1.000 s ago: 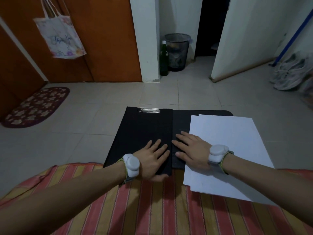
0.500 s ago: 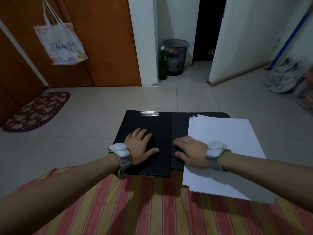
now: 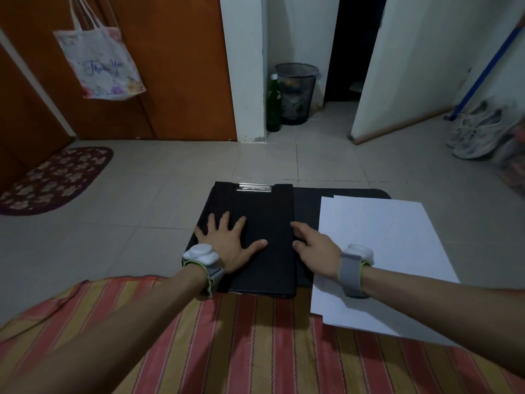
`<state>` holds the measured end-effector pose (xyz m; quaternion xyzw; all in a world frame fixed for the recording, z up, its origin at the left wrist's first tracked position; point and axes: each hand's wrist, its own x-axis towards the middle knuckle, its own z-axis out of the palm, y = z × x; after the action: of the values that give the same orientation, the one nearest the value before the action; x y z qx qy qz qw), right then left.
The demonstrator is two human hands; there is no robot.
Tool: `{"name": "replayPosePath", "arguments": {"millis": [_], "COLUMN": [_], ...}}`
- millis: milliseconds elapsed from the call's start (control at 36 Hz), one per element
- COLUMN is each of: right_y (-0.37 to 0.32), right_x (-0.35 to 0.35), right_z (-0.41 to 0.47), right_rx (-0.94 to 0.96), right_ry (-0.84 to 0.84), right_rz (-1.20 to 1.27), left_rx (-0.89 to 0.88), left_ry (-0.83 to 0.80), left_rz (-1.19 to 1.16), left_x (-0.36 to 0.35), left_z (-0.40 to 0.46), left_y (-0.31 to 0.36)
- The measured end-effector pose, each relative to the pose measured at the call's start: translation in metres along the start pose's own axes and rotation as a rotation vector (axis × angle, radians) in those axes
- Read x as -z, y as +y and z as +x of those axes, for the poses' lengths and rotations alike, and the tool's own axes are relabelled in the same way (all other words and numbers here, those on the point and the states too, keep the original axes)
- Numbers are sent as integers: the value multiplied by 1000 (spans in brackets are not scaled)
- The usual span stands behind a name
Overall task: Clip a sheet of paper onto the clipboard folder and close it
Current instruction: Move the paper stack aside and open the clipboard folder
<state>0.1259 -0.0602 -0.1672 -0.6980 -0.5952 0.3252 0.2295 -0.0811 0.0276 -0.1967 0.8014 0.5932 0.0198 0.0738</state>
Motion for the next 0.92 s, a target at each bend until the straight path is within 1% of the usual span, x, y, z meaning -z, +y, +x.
{"name": "replayPosePath", "arguments": {"millis": [111, 250, 306, 389, 500, 556, 639, 722, 806, 861, 917], "right_y": [-1, -13, -20, -30, -46, -54, -68, -78, -85, -88, -91], "right_x": [2, 17, 25, 33, 36, 36, 35, 29, 19, 11, 1], "right_z": [0, 1, 0, 2, 7, 11, 16, 20, 26, 31, 35], "right_rx": [16, 138, 194, 289, 364, 399, 446, 430, 427, 437, 415], "right_ry": [81, 195, 193, 190, 173, 165, 150, 103, 85, 12, -66], "right_rz": [112, 290, 340, 298, 301, 307, 269, 184, -5, -124, -265], "left_rx": [21, 51, 25, -59, -130, -114, -39, 1, -8, -17, -17], "left_ry": [-20, 6, -9, -7, 35, 27, -28, -37, -45, -74, -81], "left_rz": [-73, -219, -320, -455, -554, -582, -695, -787, -795, -783, -694], "left_x": [5, 26, 42, 69, 98, 110, 130, 149, 166, 184, 204], "left_z": [0, -1, -2, -6, -9, -10, -12, -14, -13, -14, -18], "left_y": [8, 22, 32, 49, 61, 55, 40, 28, 13, -3, -23]}}
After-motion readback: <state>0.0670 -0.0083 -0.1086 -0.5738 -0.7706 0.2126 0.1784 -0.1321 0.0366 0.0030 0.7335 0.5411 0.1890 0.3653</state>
